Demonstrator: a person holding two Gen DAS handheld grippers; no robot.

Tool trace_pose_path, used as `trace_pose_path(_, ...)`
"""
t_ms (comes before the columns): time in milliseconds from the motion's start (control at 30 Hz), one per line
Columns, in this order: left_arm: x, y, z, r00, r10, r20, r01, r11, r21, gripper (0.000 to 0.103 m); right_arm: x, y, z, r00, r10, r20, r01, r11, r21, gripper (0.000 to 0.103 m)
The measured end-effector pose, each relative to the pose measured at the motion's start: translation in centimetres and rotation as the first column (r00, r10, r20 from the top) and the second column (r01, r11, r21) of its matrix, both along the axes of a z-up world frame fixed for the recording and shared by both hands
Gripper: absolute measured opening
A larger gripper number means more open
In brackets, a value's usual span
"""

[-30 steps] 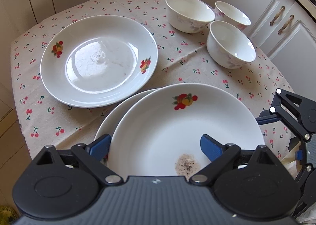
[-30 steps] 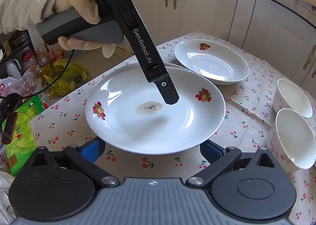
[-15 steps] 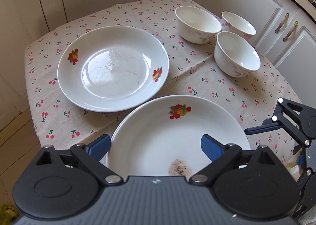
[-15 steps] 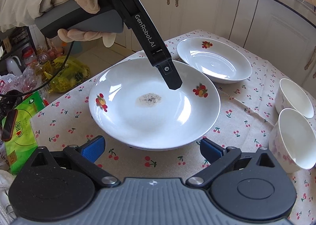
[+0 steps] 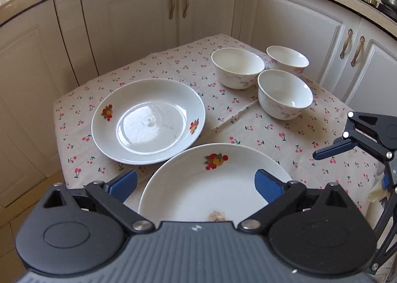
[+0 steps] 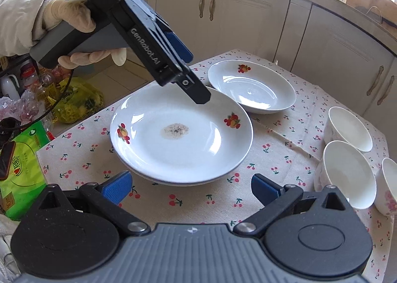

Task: Organize plates and bowls
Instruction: 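Open the left tool and withdraw it from the stacked plates, then reach the left tool to a fruit-decal white plate and grip its rim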

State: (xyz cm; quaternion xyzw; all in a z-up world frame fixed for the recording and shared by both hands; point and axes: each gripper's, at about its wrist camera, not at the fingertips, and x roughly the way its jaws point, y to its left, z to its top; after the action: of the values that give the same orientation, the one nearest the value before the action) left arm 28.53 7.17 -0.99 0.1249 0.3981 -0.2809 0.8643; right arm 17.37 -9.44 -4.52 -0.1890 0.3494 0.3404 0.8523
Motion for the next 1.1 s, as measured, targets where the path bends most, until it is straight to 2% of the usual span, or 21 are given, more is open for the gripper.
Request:
trace_pose_path(167, -1.5, -0.3, 0.6, 0.998, 0.005, 0.064, -0.007, 1.000, 0.025, 0.102, 0.2, -1.4, 1.1, 0.999, -0.027, 0.031, 0.026, 0.999, 0.030, 0.103)
trace_pose_path(267, -1.9, -0.6, 0.7, 0.997, 0.008, 0.074, -0.010, 1.000, 0.029, 0.102, 0.2, -2.1, 1.9, 0.998, -0.028, 0.062, 0.026, 0.999, 0.036, 0.103)
trace_pose_path(433, -1.7, -0.6, 1.0, 0.997, 0.047, 0.062, -0.046, 0.999, -0.018, 0.102, 1.0, -3.0, 2.6, 0.996, -0.013, 0.087, 0.009, 0.999, 0.052, 0.103)
trace_pose_path(567, -1.3, -0.8, 1.3, 0.992, 0.066, 0.106, -0.065, 0.998, -0.020, 0.102, 2.3, -3.4, 2.9, 0.996, -0.018, 0.093, 0.013, 0.998, 0.053, 0.103)
trace_pose_path(833, 2.1, 0.9, 0.9, 0.983, 0.157, 0.094, -0.149, 0.985, -0.082, 0.102, 5.4, -3.5, 3.1, 0.995, -0.009, 0.102, 0.006, 0.999, 0.034, 0.103)
trace_pose_path(1000, 4.7, 2.3, 0.7, 0.980, 0.175, 0.093, -0.164, 0.980, -0.111, 0.102, 8.2, -3.2, 3.4, 0.993, 0.024, 0.116, -0.026, 1.000, 0.011, 0.103)
trace_pose_path(1100, 6.4, 2.7, 0.5, 0.979, 0.181, 0.092, -0.171, 0.980, -0.102, 0.102, 10.4, -2.8, 3.3, 0.993, 0.039, 0.112, -0.039, 0.999, 0.000, 0.103)
